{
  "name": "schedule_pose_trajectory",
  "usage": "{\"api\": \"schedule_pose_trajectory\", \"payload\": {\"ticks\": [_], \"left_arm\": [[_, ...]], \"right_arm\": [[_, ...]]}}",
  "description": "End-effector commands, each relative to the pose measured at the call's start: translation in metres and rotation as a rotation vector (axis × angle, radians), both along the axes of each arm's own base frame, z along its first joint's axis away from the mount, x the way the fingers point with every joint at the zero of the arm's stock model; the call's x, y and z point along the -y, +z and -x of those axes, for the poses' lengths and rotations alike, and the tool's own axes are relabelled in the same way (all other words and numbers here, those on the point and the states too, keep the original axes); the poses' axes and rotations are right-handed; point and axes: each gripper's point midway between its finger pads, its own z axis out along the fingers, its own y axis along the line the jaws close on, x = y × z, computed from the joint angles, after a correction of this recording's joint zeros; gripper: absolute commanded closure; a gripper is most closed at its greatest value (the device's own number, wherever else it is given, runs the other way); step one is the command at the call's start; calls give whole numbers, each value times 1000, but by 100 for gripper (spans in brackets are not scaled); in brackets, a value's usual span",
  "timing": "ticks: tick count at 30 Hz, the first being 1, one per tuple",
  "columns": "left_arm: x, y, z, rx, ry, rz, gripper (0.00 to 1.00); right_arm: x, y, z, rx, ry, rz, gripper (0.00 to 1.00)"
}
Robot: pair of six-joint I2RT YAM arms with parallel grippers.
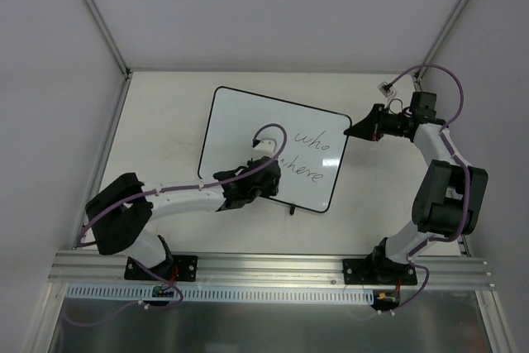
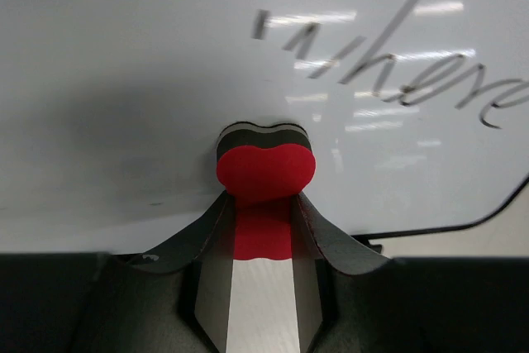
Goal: Erase the whiteboard
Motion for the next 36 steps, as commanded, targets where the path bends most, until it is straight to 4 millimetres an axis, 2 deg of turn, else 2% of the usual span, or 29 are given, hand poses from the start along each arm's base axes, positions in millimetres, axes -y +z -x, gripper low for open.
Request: {"api": "schedule_pose_trajectory", "payload": {"ticks": [1, 3, 4, 10, 16, 21, 27, 31, 36], "left_arm": [[-82, -24, -21, -8, 265, -112, 100], [-96, -21, -26, -11, 319, -84, 100], [-112, -26, -30, -19, 362, -90, 100], [-156, -31, -38, -35, 500, -68, 100], [-182, -36, -38, -49, 586, -52, 100], [-200, -30, -44, -34, 634, -33, 100], [-205, -19, -51, -10, 630, -30, 100], [-183, -5, -64, -4, 511, -37, 100], [-151, 2, -77, -6, 399, 25, 100]], "right_arm": [[11, -6, -14, 131, -27, 124, 100], [10, -6, -14, 131, -26, 126, 100], [11, -6, -14, 130, -28, 126, 100], [11, -6, -15, 130, -28, 126, 100], [11, -7, -14, 129, -27, 126, 100], [11, -8, -14, 129, -25, 125, 100], [11, -8, -15, 126, -23, 121, 100], [10, -8, -15, 128, -21, 121, 100], [10, -8, -15, 125, -22, 119, 100]]}}
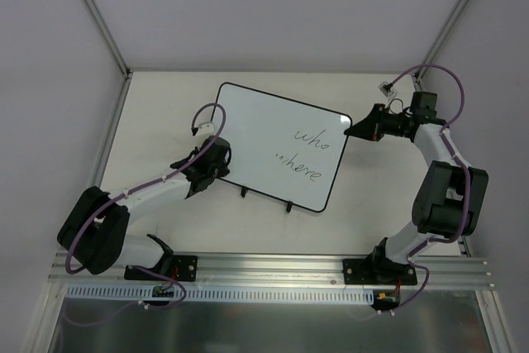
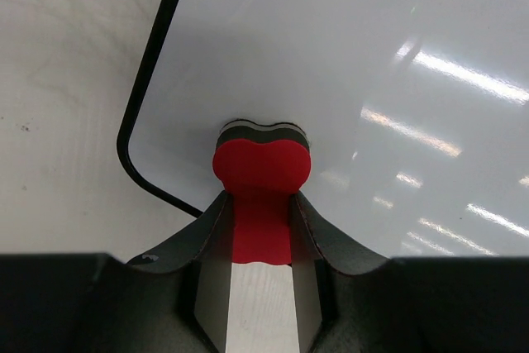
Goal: Erase the whiteboard
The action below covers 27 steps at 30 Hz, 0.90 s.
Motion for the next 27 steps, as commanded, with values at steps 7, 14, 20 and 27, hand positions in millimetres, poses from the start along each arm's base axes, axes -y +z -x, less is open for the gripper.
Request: {"api": "schedule_pose_trajectory", "payload": {"ticks": [7, 14, 20, 27], "left_arm": [[84, 36, -29, 94, -286, 53, 100], [162, 48, -20, 125, -523, 14, 100], [220, 41, 2, 114, -707, -2, 100], [269, 18, 40, 35, -897, -80, 100]], "right_arm": [[11, -9, -16, 136, -24, 127, 100], [10, -9, -14, 135, -23, 129, 100], [8, -8, -14, 139, -20, 134, 100], [8, -8, -14, 138, -21, 134, 100]]}}
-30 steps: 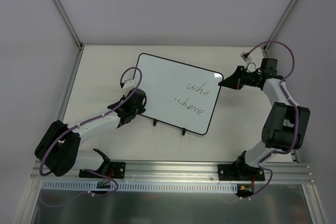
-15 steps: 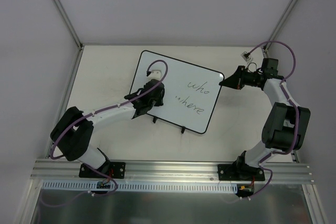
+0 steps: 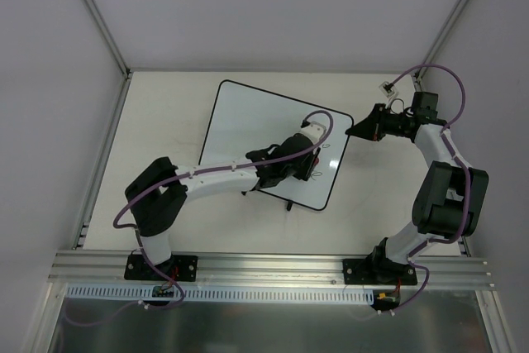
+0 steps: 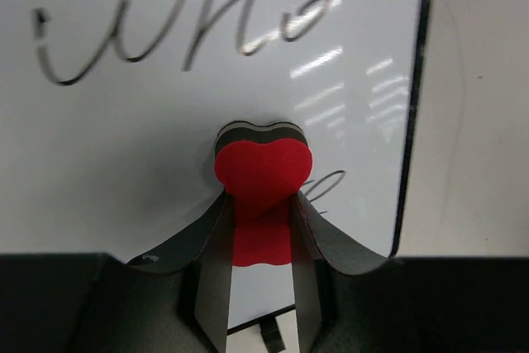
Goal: Erase the whiteboard
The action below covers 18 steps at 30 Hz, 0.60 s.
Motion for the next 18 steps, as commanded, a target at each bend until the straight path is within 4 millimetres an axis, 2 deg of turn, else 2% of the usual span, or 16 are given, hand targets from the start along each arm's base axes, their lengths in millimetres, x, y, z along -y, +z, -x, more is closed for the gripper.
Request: {"api": "schedule_pose_trajectory", "payload": {"ticks": [1, 4, 7, 12, 16, 18], "left_arm": [[19, -37, 27, -61, -136, -109, 100], [16, -31, 23, -50, -101, -113, 100], [0, -22, 10, -3, -18, -149, 100], [-48, -5, -18, 59, 184, -189, 100], [-84, 1, -33, 75, 304, -201, 100], [-96, 6, -39, 80, 334, -203, 100]], "right_arm": [[2, -5, -10, 125, 9, 101, 100], [2, -5, -9, 124, 7, 104, 100], [3, -5, -10, 126, 4, 109, 100], [2, -4, -9, 128, 6, 109, 100], [2, -1, -9, 136, 6, 109, 100], [2, -1, -9, 137, 6, 111, 100]]}}
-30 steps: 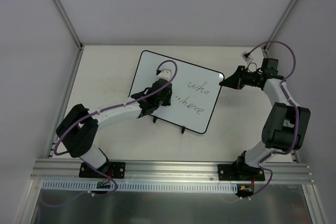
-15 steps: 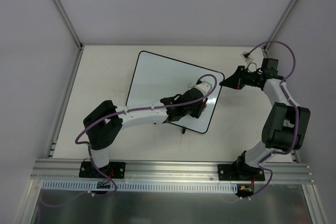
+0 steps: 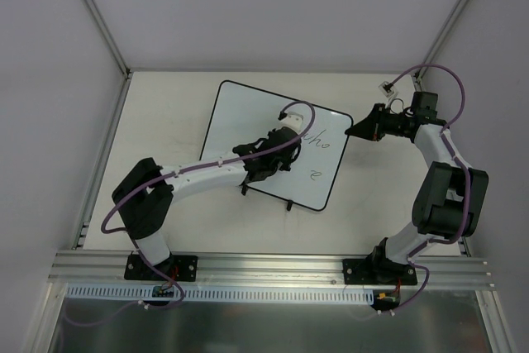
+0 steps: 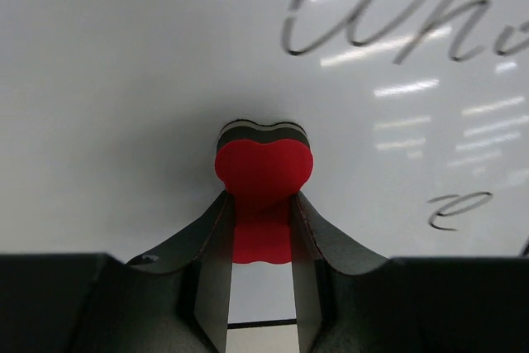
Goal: Erase the whiteboard
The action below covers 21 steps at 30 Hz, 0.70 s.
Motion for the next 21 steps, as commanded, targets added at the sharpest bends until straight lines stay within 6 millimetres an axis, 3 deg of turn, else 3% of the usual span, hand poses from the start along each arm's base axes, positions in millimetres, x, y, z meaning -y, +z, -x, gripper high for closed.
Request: {"api": "schedule_pose_trajectory", "payload": {"ticks": [1, 4, 9, 14, 21], "left_arm": [[-58, 4, -26, 42, 188, -85, 100], [-65, 5, -33, 50, 193, -106, 100], [-54, -1, -37, 38, 155, -128, 100], [-26, 3, -31, 30, 81, -101, 100], [33, -3, 3, 8, -86, -85, 100]], "right_arm": [[2, -2, -8, 131, 3, 109, 100], [3, -1, -9, 134, 1, 109, 100], [2, 0, -9, 133, 3, 107, 100], [2, -1, -8, 130, 4, 107, 100], [2, -2, -9, 127, 3, 107, 100]]}}
